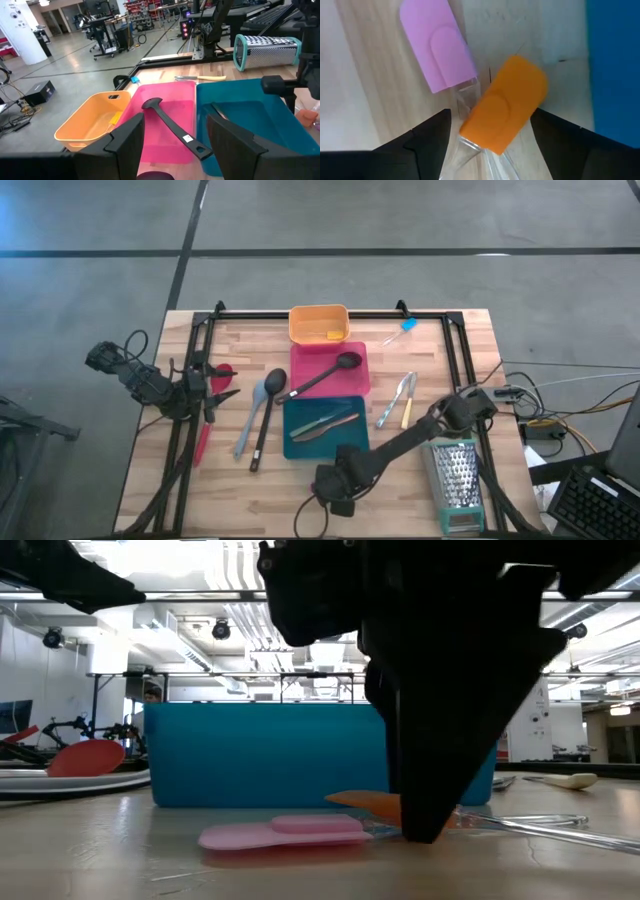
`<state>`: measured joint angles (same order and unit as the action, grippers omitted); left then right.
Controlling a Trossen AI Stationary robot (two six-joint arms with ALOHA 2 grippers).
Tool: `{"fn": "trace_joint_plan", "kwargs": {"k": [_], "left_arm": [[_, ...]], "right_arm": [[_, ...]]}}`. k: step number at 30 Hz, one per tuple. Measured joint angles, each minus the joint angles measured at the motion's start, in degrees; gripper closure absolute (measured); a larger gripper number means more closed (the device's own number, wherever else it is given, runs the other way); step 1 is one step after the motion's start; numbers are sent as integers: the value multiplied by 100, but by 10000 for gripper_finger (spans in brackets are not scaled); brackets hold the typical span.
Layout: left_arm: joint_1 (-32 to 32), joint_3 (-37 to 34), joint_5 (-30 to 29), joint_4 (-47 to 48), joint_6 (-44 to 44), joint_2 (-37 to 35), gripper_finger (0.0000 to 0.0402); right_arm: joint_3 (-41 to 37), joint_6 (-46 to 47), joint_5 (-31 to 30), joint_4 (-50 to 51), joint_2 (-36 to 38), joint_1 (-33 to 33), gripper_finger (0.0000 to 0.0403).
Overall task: Pick & Place Kitchen Items
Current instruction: Put the orange spatula into the yellow bin
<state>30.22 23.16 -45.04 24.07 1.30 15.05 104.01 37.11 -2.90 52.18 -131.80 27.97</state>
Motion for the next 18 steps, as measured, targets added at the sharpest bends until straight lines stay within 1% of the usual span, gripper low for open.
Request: {"fn": "trace_joint_plan", "kwargs": {"k": [3,7,11,18], "left_arm": [[-1,0,0,0,0,0,184],[0,0,1,0,-1,0,184],[-1,0,1,-1,-1,0,184],[-1,0,0,-1,0,0,184]], "right_arm": [[2,3,-4,-2,-21,2,134],[-3,28,-28,6,-13,0,163],[13,47,-24,5,-5,-4,209],[37,178,21,-13,28,0,310]]}}
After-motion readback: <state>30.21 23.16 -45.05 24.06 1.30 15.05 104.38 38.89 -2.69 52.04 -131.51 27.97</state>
